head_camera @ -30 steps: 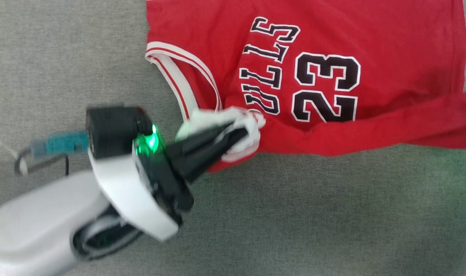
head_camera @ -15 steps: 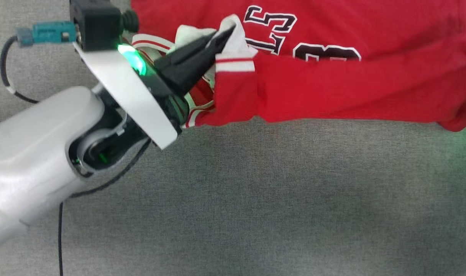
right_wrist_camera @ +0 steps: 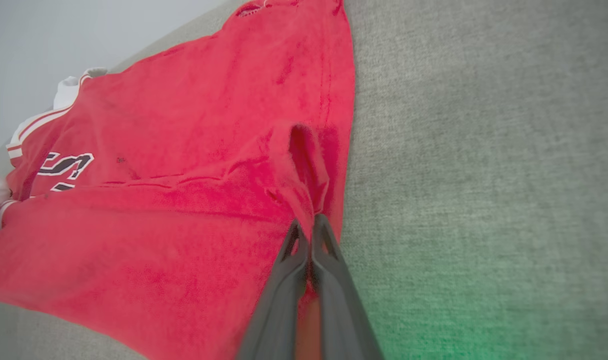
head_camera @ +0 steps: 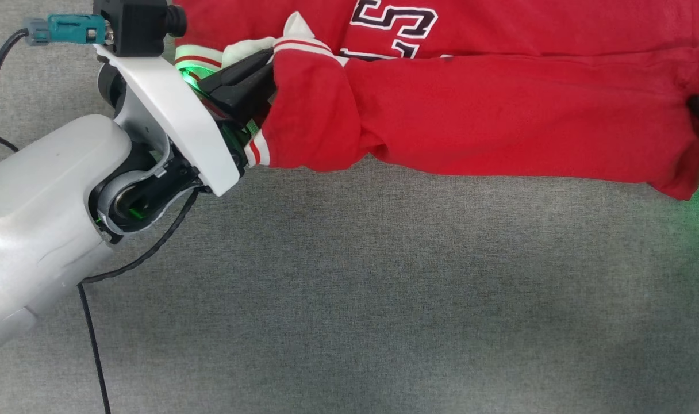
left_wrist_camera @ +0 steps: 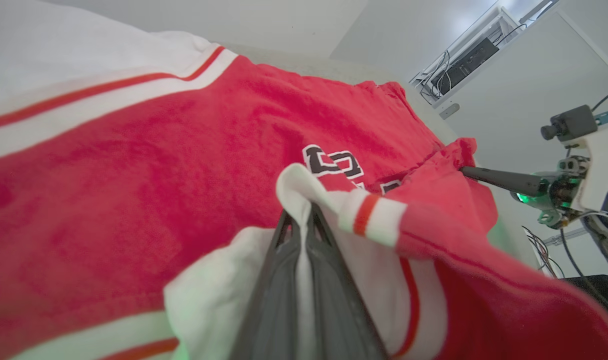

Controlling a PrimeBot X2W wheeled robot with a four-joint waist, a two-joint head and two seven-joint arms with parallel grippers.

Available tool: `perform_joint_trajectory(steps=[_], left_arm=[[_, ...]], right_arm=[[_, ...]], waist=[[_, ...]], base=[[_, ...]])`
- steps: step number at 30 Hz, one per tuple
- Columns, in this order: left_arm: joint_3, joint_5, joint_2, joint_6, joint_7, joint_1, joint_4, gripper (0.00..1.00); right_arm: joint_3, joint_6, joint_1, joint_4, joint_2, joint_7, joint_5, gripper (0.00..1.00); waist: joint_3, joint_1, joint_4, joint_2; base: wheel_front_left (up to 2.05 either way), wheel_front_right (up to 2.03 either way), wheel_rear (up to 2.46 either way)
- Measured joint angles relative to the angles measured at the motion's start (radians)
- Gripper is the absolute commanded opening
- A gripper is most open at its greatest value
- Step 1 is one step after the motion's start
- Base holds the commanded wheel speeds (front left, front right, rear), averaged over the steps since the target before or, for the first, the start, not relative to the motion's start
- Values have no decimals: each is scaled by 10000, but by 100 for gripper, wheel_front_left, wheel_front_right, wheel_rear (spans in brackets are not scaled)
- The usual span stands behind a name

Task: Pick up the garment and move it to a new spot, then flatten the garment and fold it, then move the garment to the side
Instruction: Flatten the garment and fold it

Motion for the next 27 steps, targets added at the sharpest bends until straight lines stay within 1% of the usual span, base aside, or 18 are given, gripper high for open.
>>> perform_joint_trajectory(steps=[6,7,8,9,10,11,18,22,27], left_arm=[[-6,263,17,0,174,3,178,0],[-10,297,23,0,174,5,163,11],[-13,349,40,0,167,5,151,33],[-31,435,73,-2,86,6,130,54],[-38,466,107,-2,50,9,109,97],[-56,514,178,-2,-8,10,92,100],[-92,934,780,2,-188,-109,-545,100],[-79,1032,1160,2,249,-447,-1154,100],[-84,1076,1415,0,1438,-818,-1839,100]], right_arm=[[368,0,-35,249,-161,-343,-102,0],[420,0,-55,276,-184,-387,-123,0],[460,0,-67,278,-221,-485,-134,8],[483,0,-73,288,-251,-589,-153,37],[516,0,-77,301,-288,-673,-201,71],[529,0,-77,299,-328,-767,-247,100],[412,0,24,-40,-594,-1384,-431,100],[276,0,219,-337,-681,-1569,-535,100],[117,0,386,-660,-715,-1607,-562,100]], waist=[[81,0,-48,0],[80,0,-45,1],[74,1,-37,0],[62,0,-27,0],[39,0,-17,0],[6,0,-6,0],[-478,0,129,0],[-822,0,254,0],[-1236,0,406,0]], base=[[0,0,0],[0,0,0],[0,0,0],[0,0,0],[0,0,0],[0,0,0],[0,0,0],[0,0,0],[0,0,0]])
